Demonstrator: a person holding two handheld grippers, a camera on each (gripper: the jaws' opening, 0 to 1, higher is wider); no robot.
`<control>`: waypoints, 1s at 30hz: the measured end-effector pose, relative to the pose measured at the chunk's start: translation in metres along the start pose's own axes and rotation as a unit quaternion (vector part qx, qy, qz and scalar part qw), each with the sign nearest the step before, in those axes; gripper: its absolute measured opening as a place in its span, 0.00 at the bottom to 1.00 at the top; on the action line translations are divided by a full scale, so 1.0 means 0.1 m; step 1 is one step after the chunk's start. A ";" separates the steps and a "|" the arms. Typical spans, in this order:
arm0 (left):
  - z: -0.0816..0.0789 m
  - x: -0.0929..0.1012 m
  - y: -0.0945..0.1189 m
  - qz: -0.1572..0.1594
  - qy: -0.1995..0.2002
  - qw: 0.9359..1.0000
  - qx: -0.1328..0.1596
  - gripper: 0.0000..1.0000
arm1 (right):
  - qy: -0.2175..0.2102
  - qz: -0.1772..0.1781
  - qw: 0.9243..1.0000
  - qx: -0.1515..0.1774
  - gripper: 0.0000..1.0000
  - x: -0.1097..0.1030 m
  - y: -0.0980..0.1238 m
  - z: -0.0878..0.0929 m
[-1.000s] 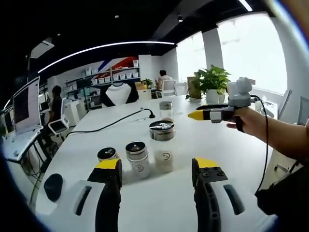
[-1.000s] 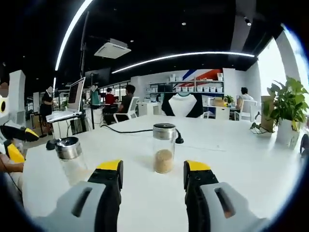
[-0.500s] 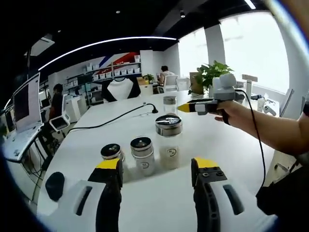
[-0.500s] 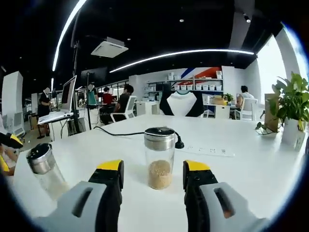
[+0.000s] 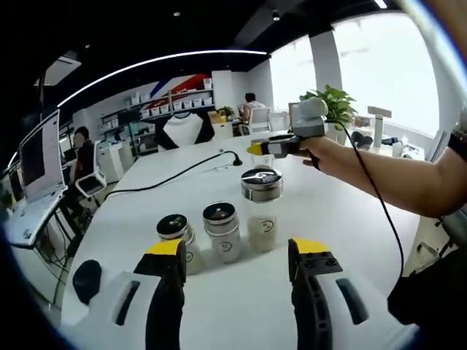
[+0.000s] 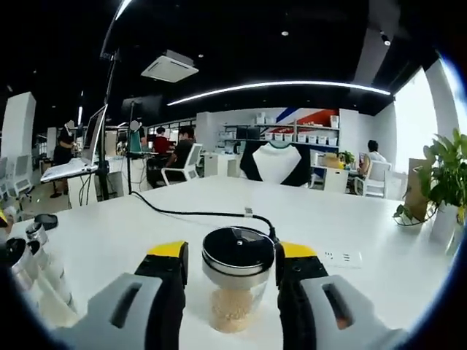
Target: Rotate the seasoning bottle until the label or dispensing opening points toward the visible target arrow and the bottle remains upright within the marked orientation range
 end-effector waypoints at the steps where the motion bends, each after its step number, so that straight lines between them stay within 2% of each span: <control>1: 0.00 -0.01 0.00 -0.001 0.000 1.000 -0.001 0.60 | 0.000 0.002 1.000 0.000 0.45 0.00 0.00 0.00; 9: 0.02 -0.04 0.03 -0.007 0.002 1.000 -0.003 0.59 | -0.002 0.010 1.000 0.000 0.39 0.07 -0.06 0.01; 18: -0.01 -0.01 0.09 -0.008 -0.001 1.000 0.000 0.59 | -0.004 -0.006 1.000 -0.004 0.38 0.07 0.00 0.00; 23: -0.02 0.03 0.12 -0.005 -0.001 1.000 0.006 0.59 | -0.009 -0.014 1.000 0.002 0.38 0.09 0.23 -0.07; 30: -0.09 0.24 0.14 0.018 -0.002 0.999 0.026 0.59 | -0.008 -0.024 1.000 0.000 0.38 0.06 0.61 -0.11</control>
Point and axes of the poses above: the point that each gripper's makers call its tool centre point, and the gripper's own axes: y roughly backward along the fingers, x roughly to its right, z roughly out of its underside, the point moved 10 cm from there along y, roughly backward along the fingers, and after that the axes turned 4 degrees about x, right-handed, at the moved point
